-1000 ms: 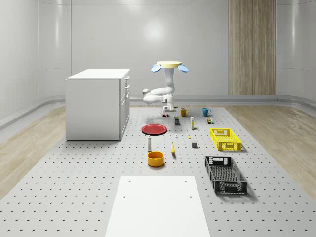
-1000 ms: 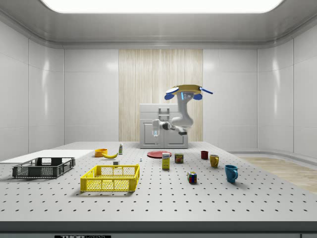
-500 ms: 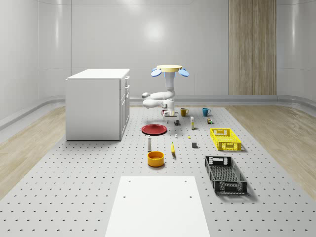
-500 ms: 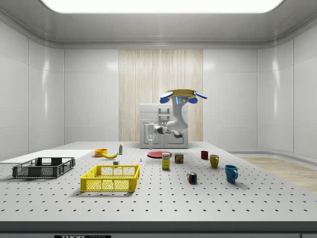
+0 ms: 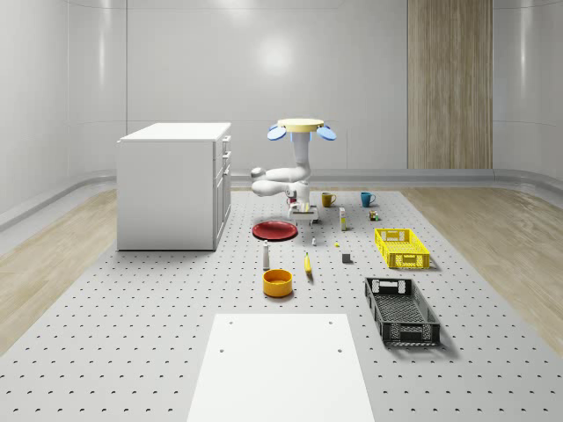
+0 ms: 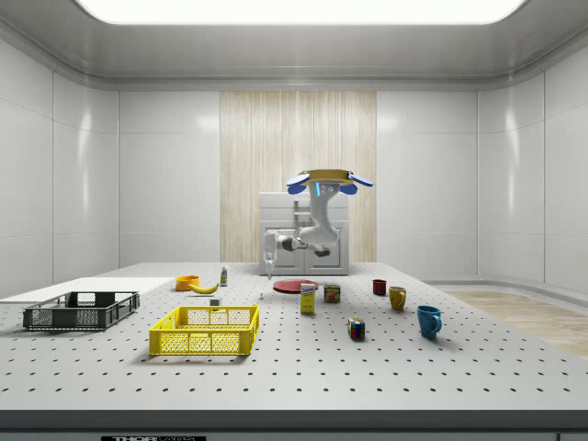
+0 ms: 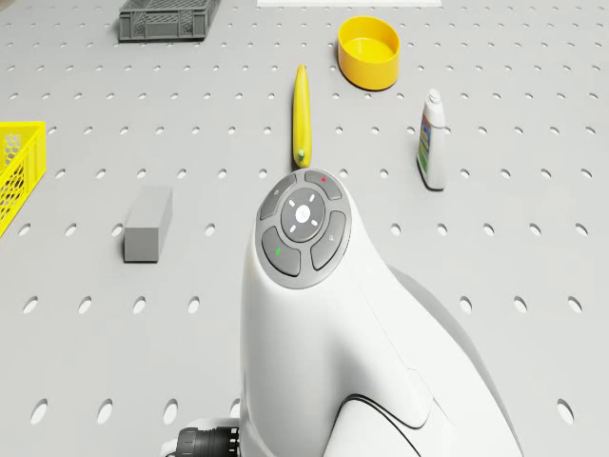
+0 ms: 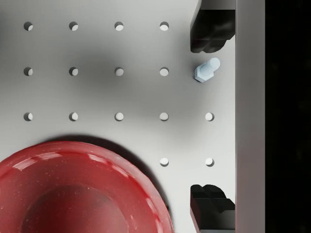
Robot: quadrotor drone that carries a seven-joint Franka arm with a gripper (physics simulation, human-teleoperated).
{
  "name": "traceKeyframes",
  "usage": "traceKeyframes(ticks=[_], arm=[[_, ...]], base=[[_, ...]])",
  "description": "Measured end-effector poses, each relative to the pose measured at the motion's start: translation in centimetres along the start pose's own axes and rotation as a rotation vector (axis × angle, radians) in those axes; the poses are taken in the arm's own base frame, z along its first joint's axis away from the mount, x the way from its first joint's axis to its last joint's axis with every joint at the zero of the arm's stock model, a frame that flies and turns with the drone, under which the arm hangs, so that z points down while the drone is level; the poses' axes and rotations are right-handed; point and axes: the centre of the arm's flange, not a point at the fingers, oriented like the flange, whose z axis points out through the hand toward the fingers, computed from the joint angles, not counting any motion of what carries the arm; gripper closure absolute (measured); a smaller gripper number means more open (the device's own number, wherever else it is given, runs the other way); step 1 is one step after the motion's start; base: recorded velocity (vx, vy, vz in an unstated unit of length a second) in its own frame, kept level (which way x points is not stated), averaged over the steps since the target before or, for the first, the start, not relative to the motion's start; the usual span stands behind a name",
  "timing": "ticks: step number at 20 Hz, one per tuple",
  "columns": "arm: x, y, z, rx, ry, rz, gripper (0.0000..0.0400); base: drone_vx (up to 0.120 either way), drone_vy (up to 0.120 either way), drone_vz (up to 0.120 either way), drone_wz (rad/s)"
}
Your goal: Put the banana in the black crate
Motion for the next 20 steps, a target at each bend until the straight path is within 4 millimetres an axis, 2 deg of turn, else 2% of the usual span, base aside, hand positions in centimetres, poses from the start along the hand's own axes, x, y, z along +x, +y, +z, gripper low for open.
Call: traceKeyframes(ticks=[4,8,20], arm=[[0.00,0.00,0.00,0.000,0.000,0.000,0.0000],[0.00,0.00,0.00,0.000,0.000,0.000,0.0000],[0.00,0.00,0.00,0.000,0.000,0.000,0.0000]], base=[[0.120,0.000,0.000,0.000],[0.120,0.000,-0.120,0.000],[0.120,0.013,0.000,0.000]])
